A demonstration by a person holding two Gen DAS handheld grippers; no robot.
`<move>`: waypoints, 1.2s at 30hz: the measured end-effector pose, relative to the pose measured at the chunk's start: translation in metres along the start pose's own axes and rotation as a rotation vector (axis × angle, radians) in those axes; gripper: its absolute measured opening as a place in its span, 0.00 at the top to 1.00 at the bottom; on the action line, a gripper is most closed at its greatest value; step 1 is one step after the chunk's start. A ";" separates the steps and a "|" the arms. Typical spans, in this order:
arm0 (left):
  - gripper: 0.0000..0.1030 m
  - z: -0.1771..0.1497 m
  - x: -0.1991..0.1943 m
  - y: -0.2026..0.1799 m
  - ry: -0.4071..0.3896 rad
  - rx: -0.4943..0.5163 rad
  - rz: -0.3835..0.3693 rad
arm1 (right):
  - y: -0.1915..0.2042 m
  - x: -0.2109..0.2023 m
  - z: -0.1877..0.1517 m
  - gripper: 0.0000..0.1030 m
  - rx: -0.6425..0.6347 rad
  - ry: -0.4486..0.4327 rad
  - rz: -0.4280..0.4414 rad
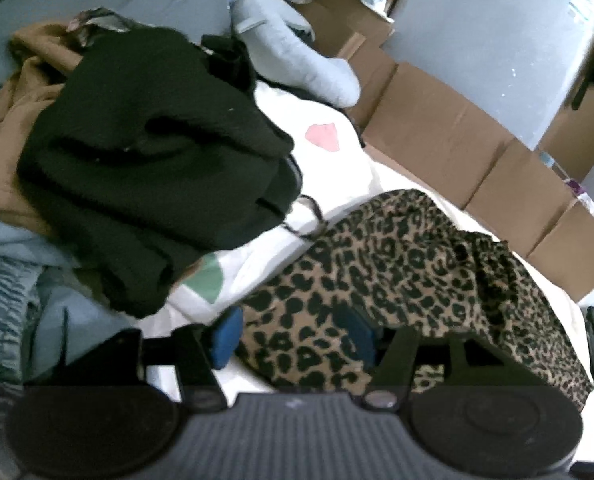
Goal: Fold clothes
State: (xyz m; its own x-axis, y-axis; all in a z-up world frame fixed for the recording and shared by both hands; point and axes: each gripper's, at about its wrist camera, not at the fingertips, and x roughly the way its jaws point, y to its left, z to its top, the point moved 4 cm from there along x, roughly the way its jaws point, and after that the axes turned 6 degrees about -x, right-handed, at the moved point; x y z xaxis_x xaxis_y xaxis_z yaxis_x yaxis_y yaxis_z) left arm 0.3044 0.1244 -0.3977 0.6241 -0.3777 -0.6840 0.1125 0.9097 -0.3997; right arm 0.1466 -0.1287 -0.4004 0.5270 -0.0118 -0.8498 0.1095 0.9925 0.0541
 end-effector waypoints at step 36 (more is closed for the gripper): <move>0.56 -0.102 0.068 -0.118 0.192 0.205 -0.136 | -0.047 0.106 0.022 0.81 -0.156 0.144 -0.055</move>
State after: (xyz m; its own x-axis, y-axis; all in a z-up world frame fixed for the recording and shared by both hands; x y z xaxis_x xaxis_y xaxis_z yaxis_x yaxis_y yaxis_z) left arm 0.2542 -0.0258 -0.4595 0.4376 -0.5065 -0.7429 0.3508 0.8569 -0.3776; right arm 0.2158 -0.1796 -0.4811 0.3971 -0.0600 -0.9158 -0.0029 0.9978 -0.0666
